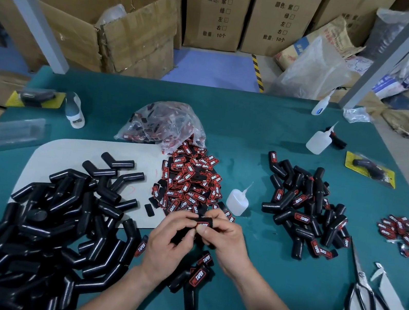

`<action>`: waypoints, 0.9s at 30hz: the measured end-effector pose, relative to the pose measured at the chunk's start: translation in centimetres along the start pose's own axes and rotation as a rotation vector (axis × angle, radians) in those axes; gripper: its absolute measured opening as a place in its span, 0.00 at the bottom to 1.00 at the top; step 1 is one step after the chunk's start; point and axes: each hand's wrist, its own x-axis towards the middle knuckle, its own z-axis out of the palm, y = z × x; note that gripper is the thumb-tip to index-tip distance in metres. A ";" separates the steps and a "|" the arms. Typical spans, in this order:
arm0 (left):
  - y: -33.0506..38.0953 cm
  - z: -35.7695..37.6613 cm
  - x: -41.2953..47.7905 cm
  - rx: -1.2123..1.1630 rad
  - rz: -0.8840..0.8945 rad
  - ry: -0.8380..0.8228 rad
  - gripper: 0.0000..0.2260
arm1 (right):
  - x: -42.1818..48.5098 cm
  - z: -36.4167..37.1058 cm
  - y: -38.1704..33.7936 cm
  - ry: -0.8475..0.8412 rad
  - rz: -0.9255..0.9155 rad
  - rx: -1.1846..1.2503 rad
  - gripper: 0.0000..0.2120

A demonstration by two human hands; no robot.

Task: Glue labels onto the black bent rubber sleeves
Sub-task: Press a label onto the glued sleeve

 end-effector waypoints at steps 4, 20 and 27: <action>-0.1 0.1 0.0 0.008 0.005 0.020 0.07 | -0.1 -0.1 0.0 -0.007 -0.021 -0.024 0.10; -0.1 0.3 0.1 -0.035 0.005 0.080 0.07 | -0.1 0.6 -0.1 0.052 -0.032 0.093 0.11; 0.1 0.3 0.0 -0.047 0.010 0.088 0.07 | -0.2 0.7 -0.5 0.028 -0.009 0.158 0.07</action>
